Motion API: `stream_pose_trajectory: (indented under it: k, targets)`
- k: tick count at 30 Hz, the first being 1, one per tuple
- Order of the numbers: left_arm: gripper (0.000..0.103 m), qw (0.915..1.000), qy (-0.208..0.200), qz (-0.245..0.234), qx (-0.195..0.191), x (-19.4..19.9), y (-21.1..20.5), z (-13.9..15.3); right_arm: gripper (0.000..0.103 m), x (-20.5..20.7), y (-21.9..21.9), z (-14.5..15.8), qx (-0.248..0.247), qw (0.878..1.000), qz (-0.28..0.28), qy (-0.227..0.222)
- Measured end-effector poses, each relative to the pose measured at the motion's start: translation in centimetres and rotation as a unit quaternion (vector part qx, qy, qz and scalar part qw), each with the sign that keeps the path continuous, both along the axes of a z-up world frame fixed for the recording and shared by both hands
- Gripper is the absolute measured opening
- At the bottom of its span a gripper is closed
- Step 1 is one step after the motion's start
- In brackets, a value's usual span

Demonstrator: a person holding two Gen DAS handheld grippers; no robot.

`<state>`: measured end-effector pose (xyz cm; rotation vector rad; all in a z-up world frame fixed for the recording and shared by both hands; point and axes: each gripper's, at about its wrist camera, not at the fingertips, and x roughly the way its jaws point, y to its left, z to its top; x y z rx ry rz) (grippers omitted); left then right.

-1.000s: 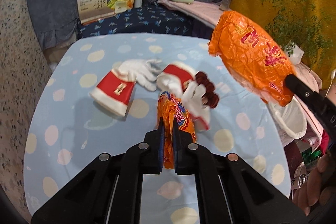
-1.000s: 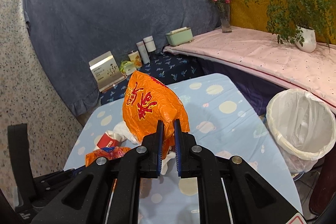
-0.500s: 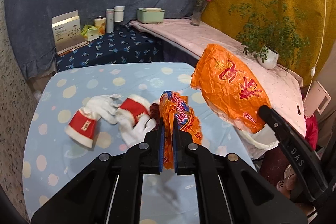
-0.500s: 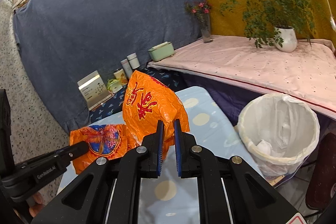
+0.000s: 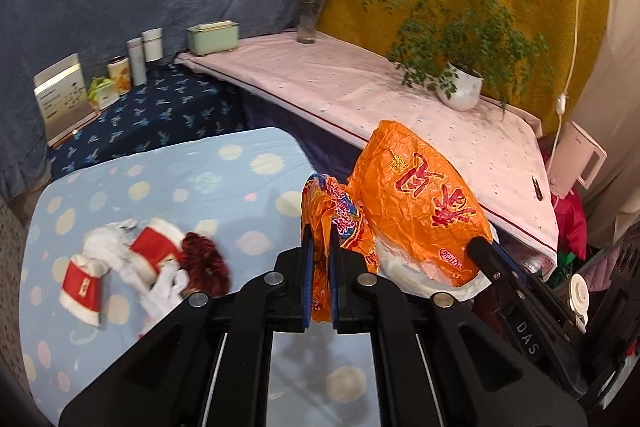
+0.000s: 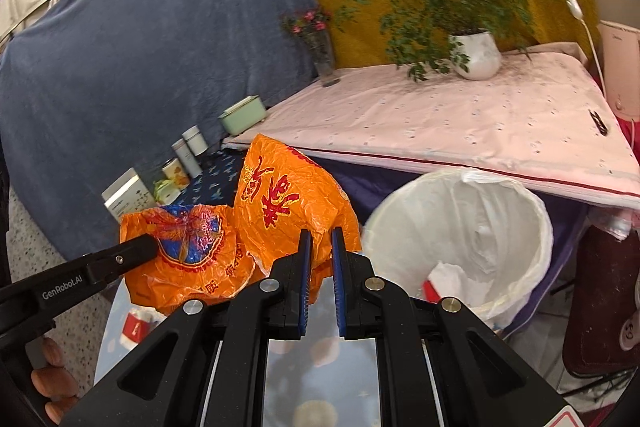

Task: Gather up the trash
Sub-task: 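Carry both orange bags over the white bin and open both tools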

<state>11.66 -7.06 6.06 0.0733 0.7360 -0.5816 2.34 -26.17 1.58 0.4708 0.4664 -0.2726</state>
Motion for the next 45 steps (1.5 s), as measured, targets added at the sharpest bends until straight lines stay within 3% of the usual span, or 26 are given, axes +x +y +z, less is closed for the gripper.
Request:
stream_pose_trajectory:
  k: [16, 24, 27, 29, 30, 40, 45]
  targets:
    - [0.006, 0.9945, 0.033, -0.096, 0.025, 0.5, -12.2, -3.8, 0.010, -3.0, -10.1, -5.1, 0.044, 0.992, -0.118, 0.034]
    - [0.009, 0.9916, 0.052, -0.114, 0.030, 1.5, -16.5, -6.1, 0.010, -4.2, -13.3, -7.0, 0.059, 0.985, -0.155, 0.044]
    - [0.018, 0.9911, 0.064, -0.112, 0.030, 2.2, -17.3, -6.8, 0.010, -4.0, -13.7, -7.4, 0.061, 0.985, -0.156, 0.048]
    - [0.042, 0.9924, 0.060, -0.102, 0.033, 2.4, -17.3, -7.1, 0.010, -3.7, -13.8, -7.6, 0.061, 0.985, -0.155, 0.050]
    - [0.045, 0.9931, 0.056, -0.097, 0.034, 2.4, -17.2, -7.1, 0.010, -3.6, -13.8, -7.6, 0.061, 0.985, -0.154, 0.051]
    - [0.051, 0.9950, 0.052, -0.072, 0.046, 3.9, -15.7, -8.0, 0.012, -1.2, -13.5, -8.4, 0.060, 0.987, -0.137, 0.057]
    - [0.055, 0.9957, 0.051, -0.061, 0.048, 4.3, -14.7, -8.3, 0.022, 0.1, -13.2, -8.8, 0.059, 0.988, -0.131, 0.061]
